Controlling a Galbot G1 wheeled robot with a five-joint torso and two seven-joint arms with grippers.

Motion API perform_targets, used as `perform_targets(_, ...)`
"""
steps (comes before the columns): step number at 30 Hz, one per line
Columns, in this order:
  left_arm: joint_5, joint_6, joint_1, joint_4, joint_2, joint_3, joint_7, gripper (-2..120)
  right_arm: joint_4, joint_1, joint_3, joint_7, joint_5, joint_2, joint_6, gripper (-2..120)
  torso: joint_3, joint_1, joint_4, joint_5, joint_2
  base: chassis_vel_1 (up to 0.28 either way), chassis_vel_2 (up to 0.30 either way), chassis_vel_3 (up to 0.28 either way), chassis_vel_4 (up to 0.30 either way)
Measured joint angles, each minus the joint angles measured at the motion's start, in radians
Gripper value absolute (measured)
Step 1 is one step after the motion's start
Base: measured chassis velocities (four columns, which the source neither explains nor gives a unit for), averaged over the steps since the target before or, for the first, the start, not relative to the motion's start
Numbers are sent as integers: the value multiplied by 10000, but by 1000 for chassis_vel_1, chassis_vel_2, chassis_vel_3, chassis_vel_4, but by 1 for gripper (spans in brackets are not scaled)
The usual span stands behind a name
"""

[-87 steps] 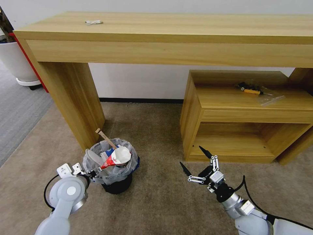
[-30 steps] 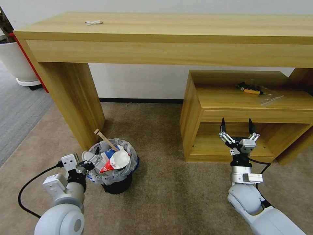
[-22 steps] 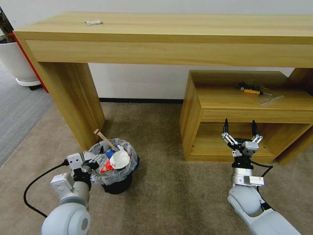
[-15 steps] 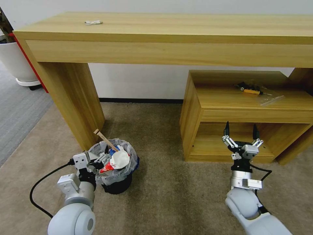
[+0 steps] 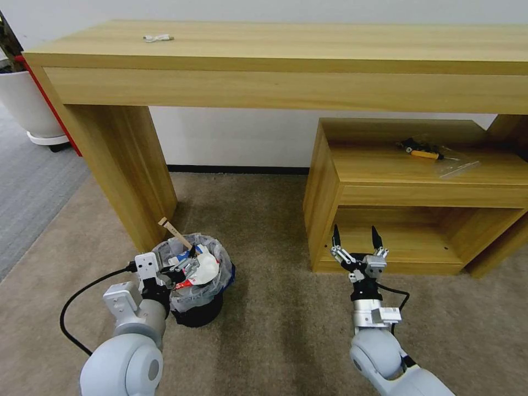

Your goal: Pick up the trash bin and place the garbage on the floor into it.

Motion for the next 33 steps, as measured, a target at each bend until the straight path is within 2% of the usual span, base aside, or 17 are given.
perform_targets(5, 325, 329, -198, -14, -92, -145, -4, 99, 55, 289, -4, 312, 47, -53, -606, 100, 0, 0, 0, 1, 0, 0, 0, 0, 0)
perform_targets(8, 408, 653, -330, -81, -106, -213, -251, 99, 134, 562, -3, 588, 123, -160, -1115, 100, 0, 0, 0, 1, 0, 0, 0, 0, 0)
perform_targets(10, 496, 684, -346, -95, -106, -213, -359, 99, 150, 640, -21, 629, 111, -236, -1138, 100, 0, 0, 0, 0, 0, 0, 0, 0, 0)
perform_targets(13, 644, 706, -350, -95, -105, -225, -486, 100, 128, 638, -76, 199, 93, -353, -428, 100, 0, 0, 1, 0, 0, 0, 0, 0, 0)
perform_targets(17, 657, 707, -301, -111, -100, -214, -703, 99, -81, 451, -114, -214, 23, -494, 66, 100, 0, 0, -1, 0, 0, 0, 0, 0, 0)
perform_targets(22, 685, 706, -233, -134, -98, -178, -753, 99, -279, 361, 41, -200, -233, -508, 75, 100, 0, 0, 0, 0, 0, 0, 0, 0, 0)
perform_targets(26, 1159, 555, -120, -174, -95, -59, -752, 100, -440, 304, 115, -69, -612, -368, -64, 100, 0, 0, -1, 1, 0, 0, 0, 0, 0)
perform_targets(33, 1095, 519, -44, -237, -91, -157, -753, 100, -520, 385, 45, 35, -652, -254, -155, 100, -1, 0, 0, 0, 0, 0, 0, 0, 0)
